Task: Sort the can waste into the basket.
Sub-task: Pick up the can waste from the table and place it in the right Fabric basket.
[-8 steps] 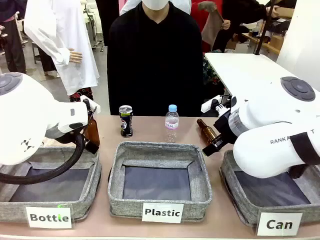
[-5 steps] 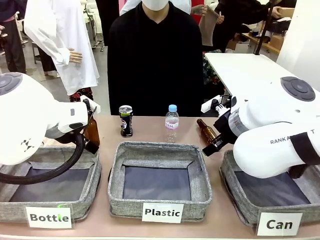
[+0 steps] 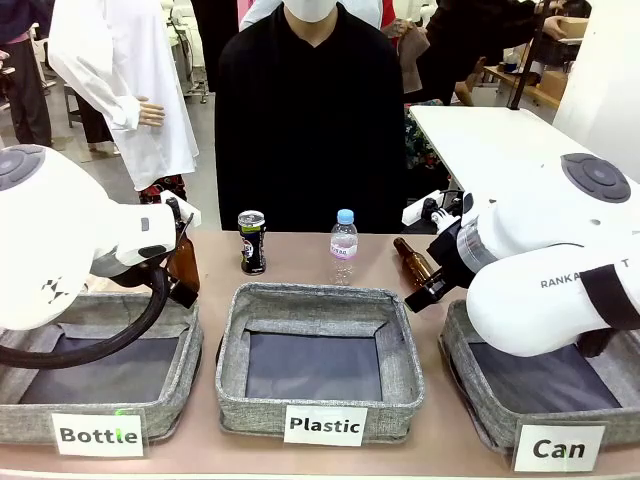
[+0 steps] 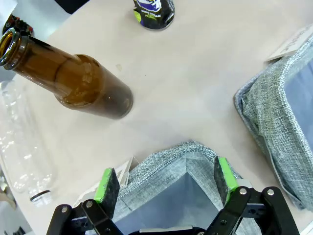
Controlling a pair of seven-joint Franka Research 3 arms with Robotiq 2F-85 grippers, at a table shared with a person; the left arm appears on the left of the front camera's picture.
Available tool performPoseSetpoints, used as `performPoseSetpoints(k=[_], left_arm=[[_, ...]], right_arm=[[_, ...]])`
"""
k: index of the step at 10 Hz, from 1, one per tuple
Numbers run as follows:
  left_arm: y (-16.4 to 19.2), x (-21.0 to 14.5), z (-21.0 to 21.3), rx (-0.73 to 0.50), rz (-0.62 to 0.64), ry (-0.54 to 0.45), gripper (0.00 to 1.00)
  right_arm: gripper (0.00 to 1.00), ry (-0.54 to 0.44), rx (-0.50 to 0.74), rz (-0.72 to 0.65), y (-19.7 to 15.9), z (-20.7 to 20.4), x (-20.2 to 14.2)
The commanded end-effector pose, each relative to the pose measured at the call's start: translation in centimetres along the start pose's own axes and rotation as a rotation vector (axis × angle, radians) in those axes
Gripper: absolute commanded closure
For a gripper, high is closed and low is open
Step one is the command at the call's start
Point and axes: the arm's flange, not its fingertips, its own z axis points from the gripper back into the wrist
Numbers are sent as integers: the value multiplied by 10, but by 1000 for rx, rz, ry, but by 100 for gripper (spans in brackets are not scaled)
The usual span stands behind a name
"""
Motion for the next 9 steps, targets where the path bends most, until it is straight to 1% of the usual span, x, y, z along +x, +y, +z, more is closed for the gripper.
performPoseSetpoints(k=[1,9], left_arm=[[0,0,0,0,0,0,0],[0,0,0,0,0,0,0]], right_arm=[[0,0,0,-1,0,0,0],[0,0,0,-1,0,0,0]])
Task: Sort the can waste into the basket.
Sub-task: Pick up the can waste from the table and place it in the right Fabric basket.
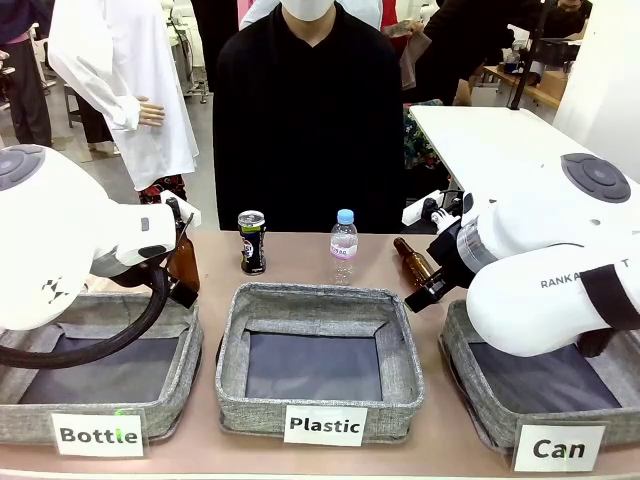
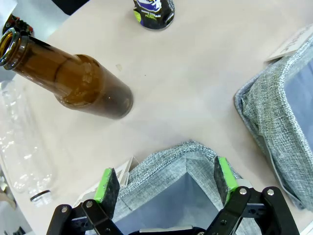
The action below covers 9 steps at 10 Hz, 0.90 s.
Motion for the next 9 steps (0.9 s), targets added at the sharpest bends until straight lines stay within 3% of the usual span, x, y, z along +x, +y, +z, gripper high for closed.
performPoseSetpoints(k=[1,3,4,6,7,8,9], left_arm=[[0,0,0,0,0,0,0],[-5,6,74,-246,-32,-205,0],[-8,6,124,-349,20,-291,0],[1,-23,187,-510,126,-389,0],[22,-47,203,-596,135,-414,0],[55,-75,214,-647,175,-434,0],[93,-107,214,-685,297,-474,0]], right_arm=[[0,0,0,0,0,0,0],[0,-117,-5,-81,3,62,9],[0,-223,104,-162,0,107,7],[0,-292,381,-275,-22,166,-19],[0,-335,502,-353,-45,183,-44],[0,-377,532,-431,-64,189,-71],[0,-428,580,-536,-87,190,-104]])
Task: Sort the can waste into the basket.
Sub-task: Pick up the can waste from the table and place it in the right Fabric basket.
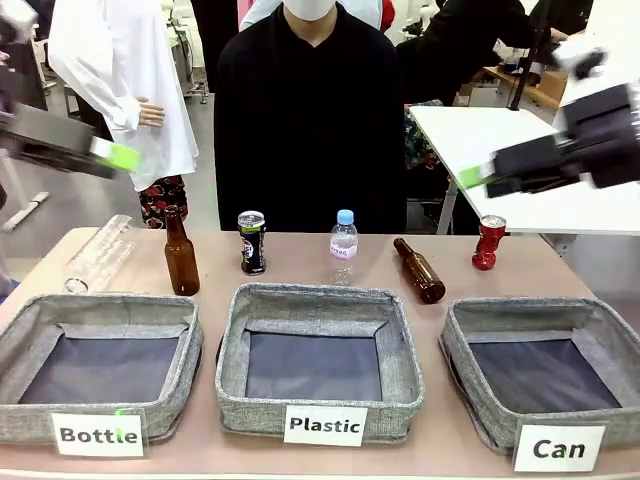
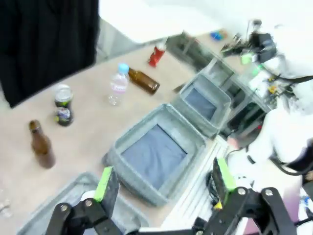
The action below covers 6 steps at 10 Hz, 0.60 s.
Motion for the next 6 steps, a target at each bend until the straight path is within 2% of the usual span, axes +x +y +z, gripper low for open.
performPoseSetpoints(k=[1,3,4,5,6], left_arm=[[60,-103,58,-23,203,-128,0],[119,-150,84,-60,449,-290,0],[143,-171,86,-68,571,-343,0],[161,-186,82,-108,660,-383,0],[173,-198,77,-77,735,-413,0]], right_arm=[[0,-112,32,-177,-68,46,-97],[0,-230,72,-431,-141,71,-137],[0,-259,92,-515,-169,77,-152],[0,-286,78,-591,-190,81,-164],[0,-329,18,-674,-204,85,-176]])
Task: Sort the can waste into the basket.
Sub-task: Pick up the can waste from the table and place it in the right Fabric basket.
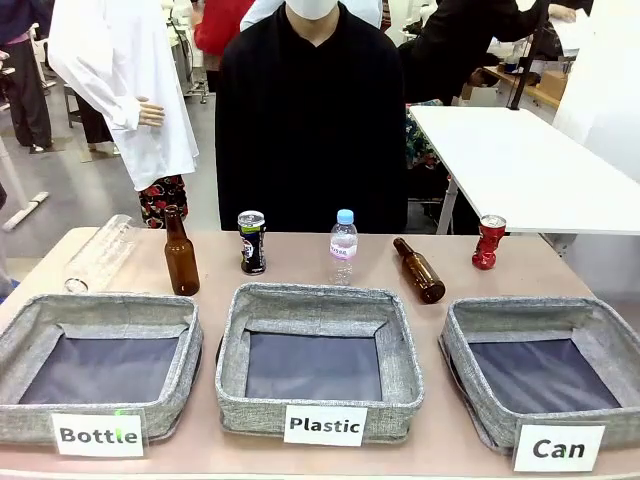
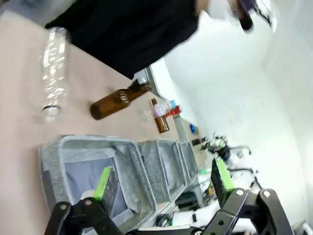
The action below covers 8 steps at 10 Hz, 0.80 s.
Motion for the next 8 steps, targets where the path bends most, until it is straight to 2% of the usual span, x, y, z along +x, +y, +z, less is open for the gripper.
performPoseSetpoints(k=[1,2,3,4,8], left_arm=[[8,-58,-50,-33,95,-66,0],[6,-62,-60,-3,144,-98,0],[2,-63,-69,37,152,-111,0],[29,-2,-18,-8,134,-58,0],[29,-2,-18,-8,134,-58,0]], right_arm=[[0,-82,-30,-66,-18,-21,-78],[0,-105,-67,-88,-22,-19,-80],[0,-144,-174,-58,-16,-18,-84],[0,-61,-49,-101,-40,7,-5],[0,-56,-66,-130,-42,1,-7]])
